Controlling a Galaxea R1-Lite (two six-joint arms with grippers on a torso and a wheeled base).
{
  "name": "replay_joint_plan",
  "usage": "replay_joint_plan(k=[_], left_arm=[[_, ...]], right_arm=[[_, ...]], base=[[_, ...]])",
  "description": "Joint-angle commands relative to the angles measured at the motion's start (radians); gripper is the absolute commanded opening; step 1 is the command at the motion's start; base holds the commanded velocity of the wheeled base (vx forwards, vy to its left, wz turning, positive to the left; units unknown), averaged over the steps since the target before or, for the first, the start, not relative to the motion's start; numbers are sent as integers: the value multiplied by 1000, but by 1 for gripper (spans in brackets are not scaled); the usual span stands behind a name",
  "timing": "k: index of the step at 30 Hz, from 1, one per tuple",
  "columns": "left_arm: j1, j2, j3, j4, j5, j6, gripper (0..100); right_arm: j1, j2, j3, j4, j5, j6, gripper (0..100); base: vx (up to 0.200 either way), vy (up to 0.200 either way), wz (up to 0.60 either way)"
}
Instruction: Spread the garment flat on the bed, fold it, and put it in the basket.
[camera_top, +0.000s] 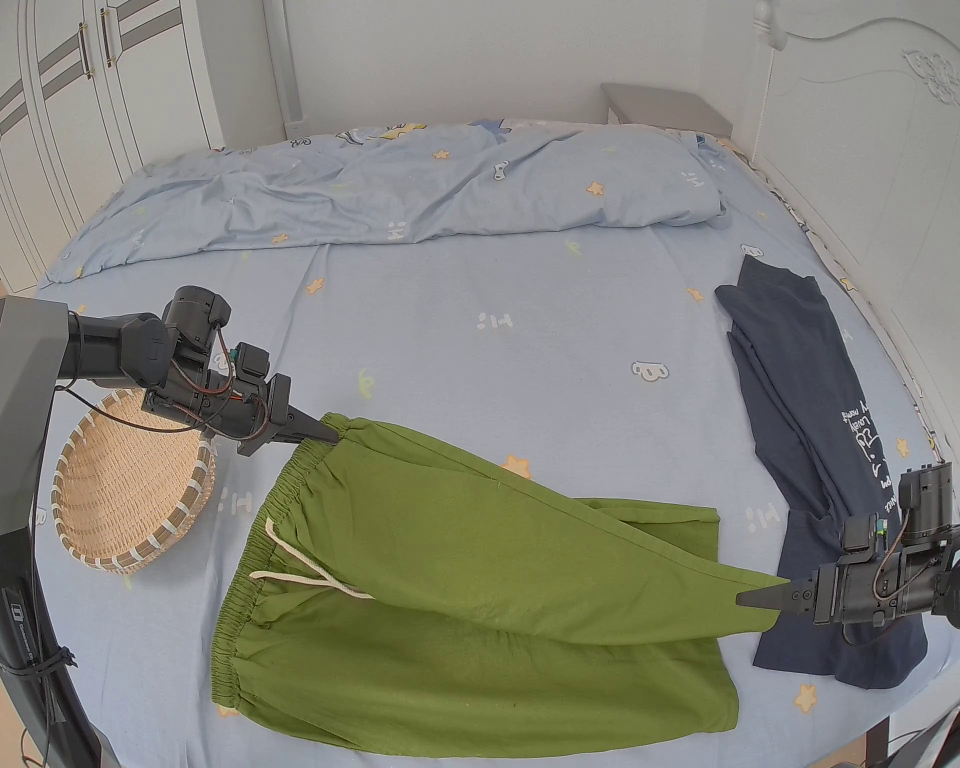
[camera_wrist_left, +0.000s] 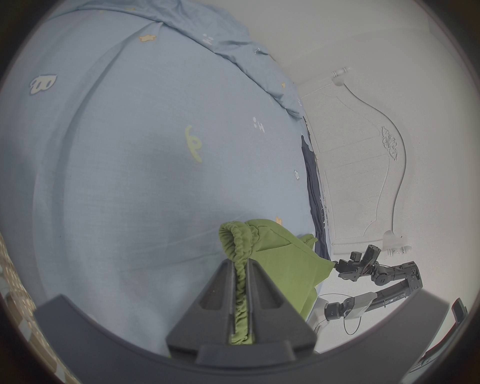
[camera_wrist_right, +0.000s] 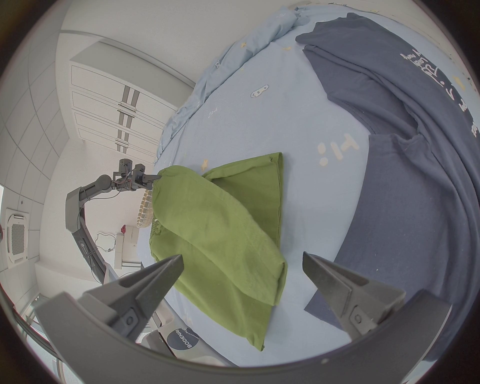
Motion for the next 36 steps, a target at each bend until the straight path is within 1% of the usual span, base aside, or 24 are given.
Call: replay_joint_plan(k=[1,12,17,18,19,20,24,26,29,36], left_arm=[[0,0,0,0,0,-1,0],[0,0,0,0,0,-1,0],[3,-3,9,-10,0,-1,0],[8,-9,10,-9,-2,-1,0],[8,-9,10,-9,-2,-1,0],[16,-14,12,-9,-2,-1,0],[49,-53,18,-10,-3,-2,0],[66,-69,18,-10,-5,-2,0],[88,-92,20,-12,-5,-2,0],[140,-116,18,-30,-5,-4,0]], right_arm=[[2,42,11,-14,1,0,0],[-10,38,8,-28,2,0,0],[-13,7,-49,-20,4,3,0],[-5,-21,-98,-3,5,8,0],[-5,-21,-98,-3,5,8,0],[1,-34,-144,24,5,9,0],[31,-42,-345,190,2,5,0],[41,-39,-425,245,1,2,0],[54,-22,-527,290,1,2,0],[70,110,-754,379,2,2,0]], base=[[0,0,0],[0,0,0],[0,0,0],[0,0,0],[0,0,0],[0,0,0],[0,0,0],[0,0,0],[0,0,0],[0,0,0]])
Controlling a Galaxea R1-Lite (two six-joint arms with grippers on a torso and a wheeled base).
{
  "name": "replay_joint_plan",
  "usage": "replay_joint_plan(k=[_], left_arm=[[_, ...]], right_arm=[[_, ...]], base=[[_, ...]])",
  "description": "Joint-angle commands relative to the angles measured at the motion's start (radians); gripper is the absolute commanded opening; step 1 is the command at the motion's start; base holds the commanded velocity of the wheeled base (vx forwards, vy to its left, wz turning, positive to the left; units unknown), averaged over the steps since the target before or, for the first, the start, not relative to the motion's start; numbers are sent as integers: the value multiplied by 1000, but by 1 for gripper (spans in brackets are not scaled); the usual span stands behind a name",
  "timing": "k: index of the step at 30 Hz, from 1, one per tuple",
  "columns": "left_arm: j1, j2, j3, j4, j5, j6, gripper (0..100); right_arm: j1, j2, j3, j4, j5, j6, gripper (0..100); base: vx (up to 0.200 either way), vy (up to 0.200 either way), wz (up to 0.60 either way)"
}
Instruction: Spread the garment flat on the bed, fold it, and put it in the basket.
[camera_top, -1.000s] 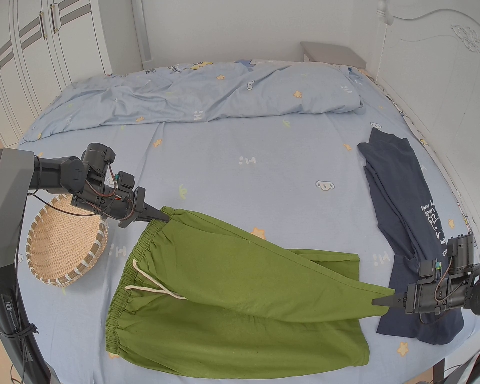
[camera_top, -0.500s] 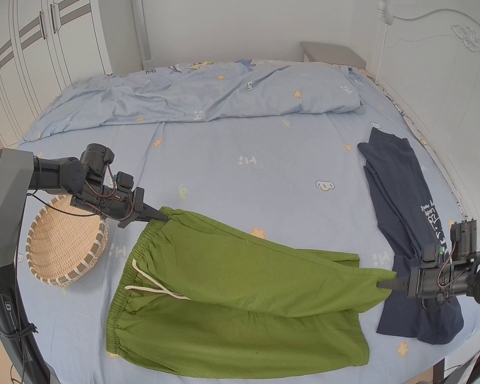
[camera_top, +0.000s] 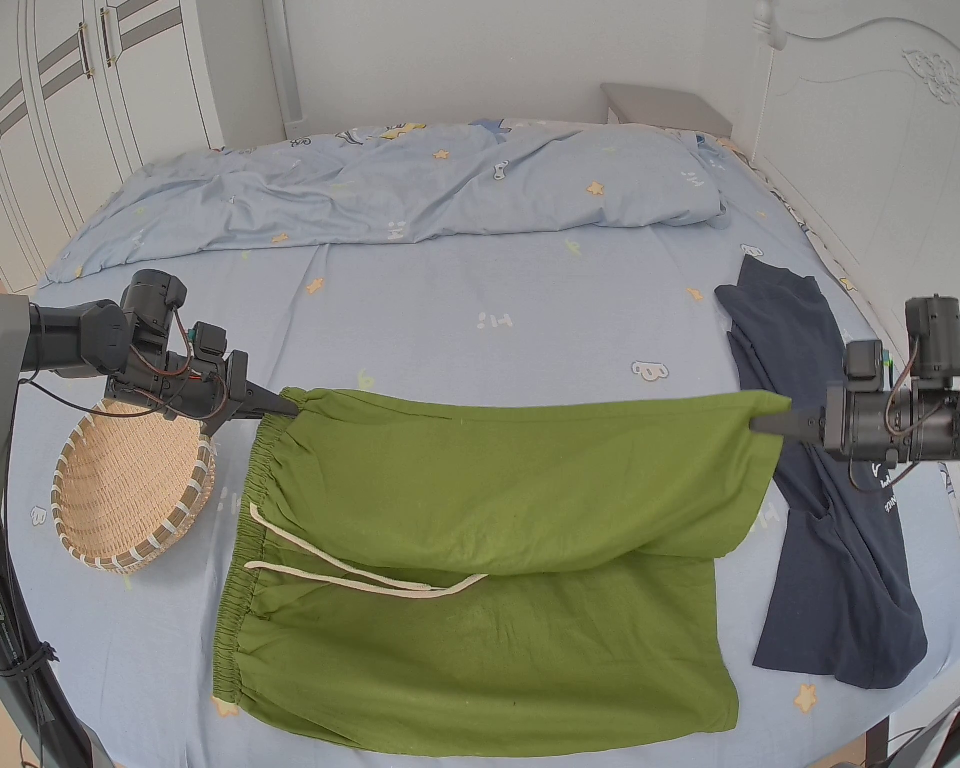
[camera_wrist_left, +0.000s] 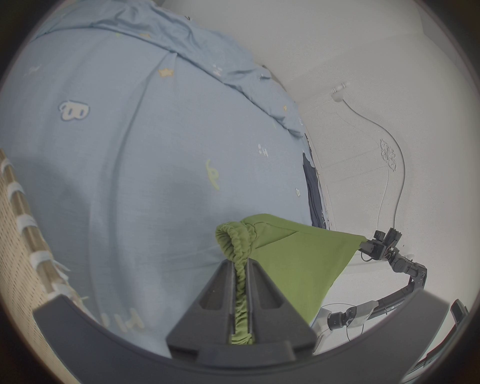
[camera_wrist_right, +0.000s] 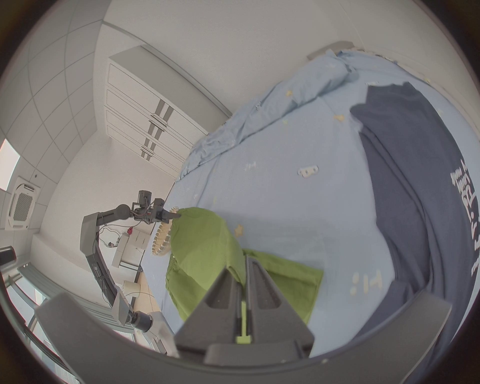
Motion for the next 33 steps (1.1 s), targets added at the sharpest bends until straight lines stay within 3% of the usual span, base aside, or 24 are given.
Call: replay_joint_plan(k=[1,19,33], left_arm=[[60,-45,2,-19,0,-1,0],[103,-31,23,-168,1,0,0],[102,73,-23,-256,10,-4,0]], right_arm=[[23,128,-201,68,0,-1,0],[14,443,-731,174,0,-1,0],[2,604,-892,177,-1,1,0]], base=[[0,0,0],[0,0,0],[0,0,0]])
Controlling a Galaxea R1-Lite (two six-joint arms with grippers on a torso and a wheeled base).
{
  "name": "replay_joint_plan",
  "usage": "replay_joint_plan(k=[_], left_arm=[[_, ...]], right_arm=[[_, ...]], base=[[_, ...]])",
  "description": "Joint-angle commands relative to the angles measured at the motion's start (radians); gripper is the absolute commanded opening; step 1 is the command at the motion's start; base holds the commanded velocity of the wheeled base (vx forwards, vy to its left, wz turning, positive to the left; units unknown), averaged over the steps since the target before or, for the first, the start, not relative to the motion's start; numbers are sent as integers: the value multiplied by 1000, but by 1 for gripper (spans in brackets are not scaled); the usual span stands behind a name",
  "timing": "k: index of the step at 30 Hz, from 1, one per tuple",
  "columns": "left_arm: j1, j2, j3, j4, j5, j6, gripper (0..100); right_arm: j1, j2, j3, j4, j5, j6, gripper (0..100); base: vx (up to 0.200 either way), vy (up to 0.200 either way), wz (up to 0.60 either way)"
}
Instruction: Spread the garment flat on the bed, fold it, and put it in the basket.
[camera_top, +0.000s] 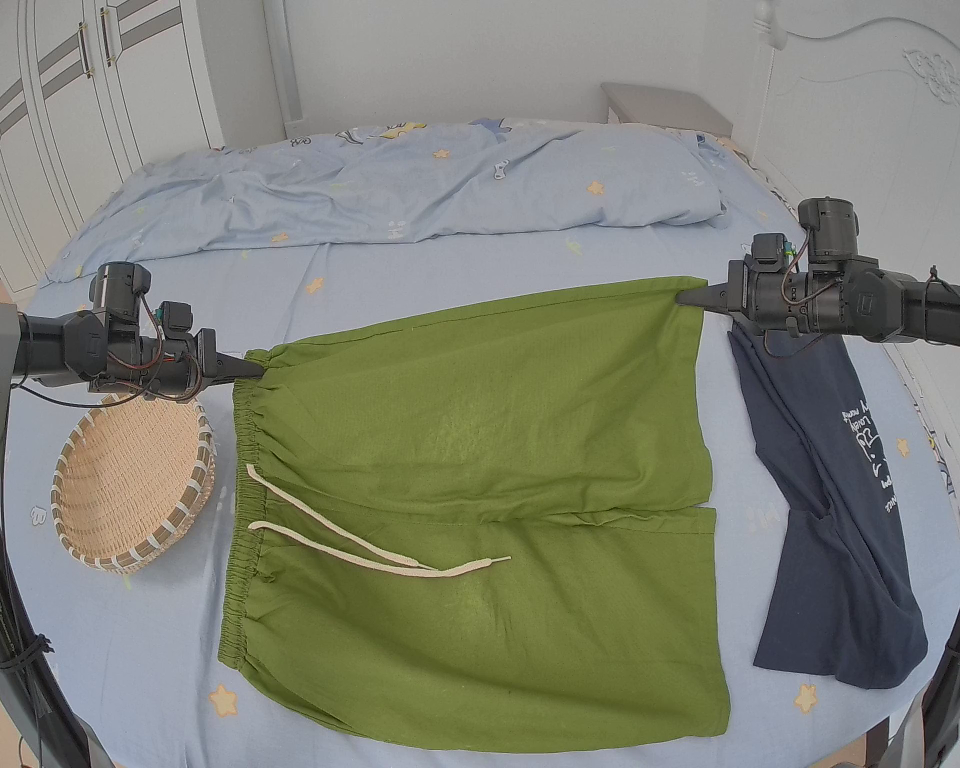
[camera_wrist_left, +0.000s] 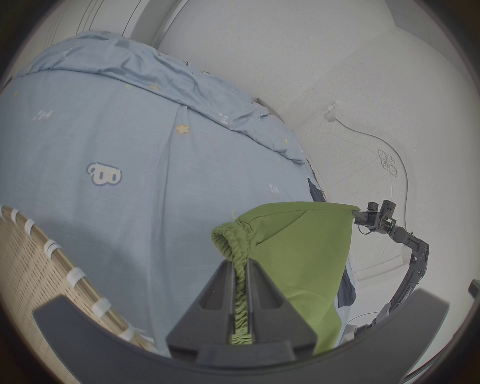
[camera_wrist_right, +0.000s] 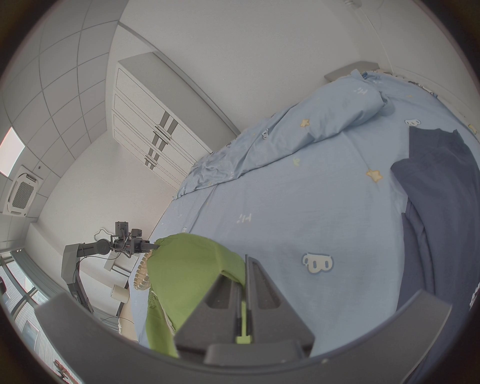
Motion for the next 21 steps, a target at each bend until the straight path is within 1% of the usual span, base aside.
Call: replay_joint_plan(k=[1,10,21], left_arm=[[0,70,-41,-12,4,-6,0],[-9,129,-103,-13,5,-6,0],[-12,170,-140,-13,8,-4,0]], right_arm=[[-5,73,-45,-2,0,1,0],[-5,175,-178,56,0,4,0],[4,257,-223,71,-1,4,0]], base=[[0,0,0],[0,0,0],[0,0,0]])
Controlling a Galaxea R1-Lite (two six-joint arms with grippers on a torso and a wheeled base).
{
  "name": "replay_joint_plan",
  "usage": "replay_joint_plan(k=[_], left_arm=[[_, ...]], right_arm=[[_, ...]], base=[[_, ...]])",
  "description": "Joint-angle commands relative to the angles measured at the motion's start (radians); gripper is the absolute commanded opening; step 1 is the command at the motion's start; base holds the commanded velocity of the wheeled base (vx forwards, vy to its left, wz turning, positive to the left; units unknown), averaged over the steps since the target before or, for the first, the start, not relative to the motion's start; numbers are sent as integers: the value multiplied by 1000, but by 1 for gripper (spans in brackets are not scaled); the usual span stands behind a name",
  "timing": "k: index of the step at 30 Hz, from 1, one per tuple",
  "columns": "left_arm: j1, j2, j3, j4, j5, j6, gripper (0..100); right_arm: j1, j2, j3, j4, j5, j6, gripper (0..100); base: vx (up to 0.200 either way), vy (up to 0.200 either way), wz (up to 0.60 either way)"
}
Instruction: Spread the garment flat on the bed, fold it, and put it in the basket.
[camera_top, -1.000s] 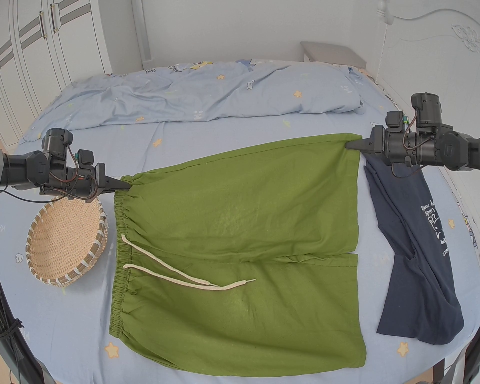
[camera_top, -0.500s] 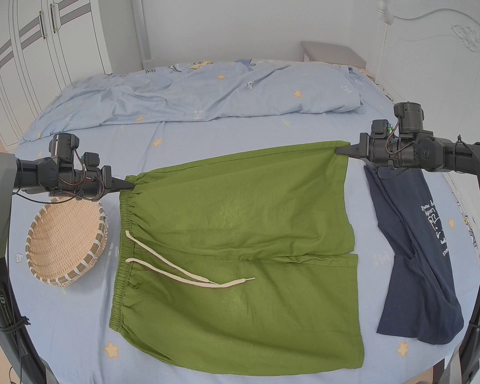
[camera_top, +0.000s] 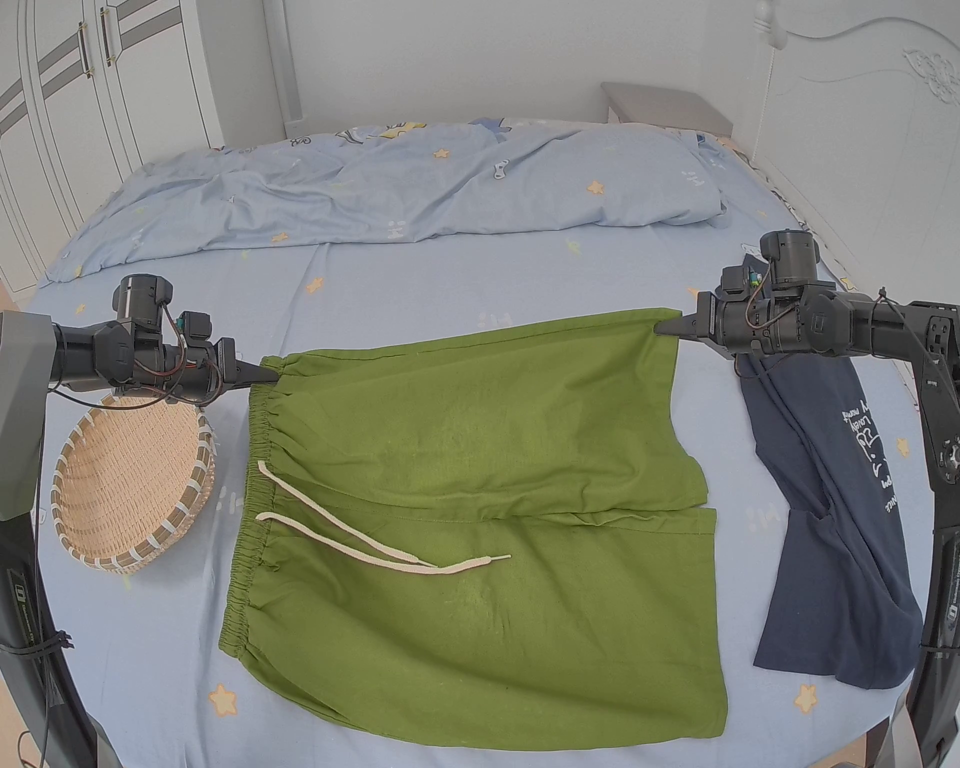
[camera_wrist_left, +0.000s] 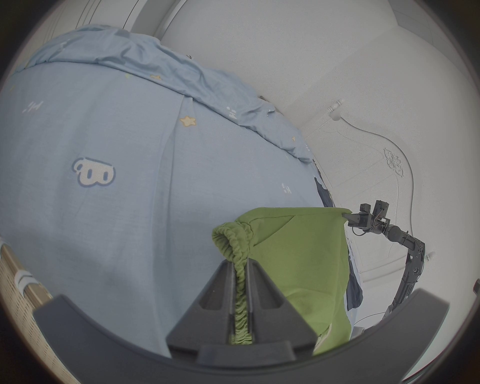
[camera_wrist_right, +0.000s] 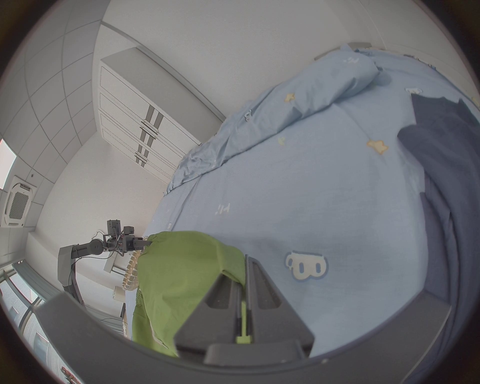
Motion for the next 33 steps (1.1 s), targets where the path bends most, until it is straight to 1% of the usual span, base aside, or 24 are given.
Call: replay_joint_plan(k=[1,4,8,11,12,15,18,21,29,30,33], left_arm=[[-1,31,-15,0,2,0,0],[-1,40,-26,0,2,-1,0],[-1,48,-39,0,2,-8,0],[-2,68,-60,0,30,-23,0],[-4,70,-62,0,33,-23,0],[-13,82,-75,0,79,-24,0],[-15,82,-81,0,82,-28,0],[-19,76,-78,0,80,-34,0],[-21,19,-45,0,80,-38,0],[-21,-18,-19,0,83,-32,0],[-21,-49,1,-2,99,-28,0]], right_arm=[[1,41,-18,5,0,0,0],[-2,67,-50,33,0,1,0],[-7,80,-50,56,0,1,0],[-15,94,-50,74,0,1,0],[-16,96,-50,74,0,1,100],[-18,105,-50,76,0,3,100],[-18,105,-50,76,-4,3,100],[-21,94,-50,76,-27,1,100],[-36,31,-50,88,-29,3,100],[-42,-18,-50,116,-29,-5,100],[-48,-81,-38,111,-29,-5,100]], base=[[0,0,0],[0,0,0],[0,0,0],[0,0,0],[0,0,0],[0,0,0],[0,0,0],[0,0,0],[0,0,0],[0,0,0],[0,0,0]])
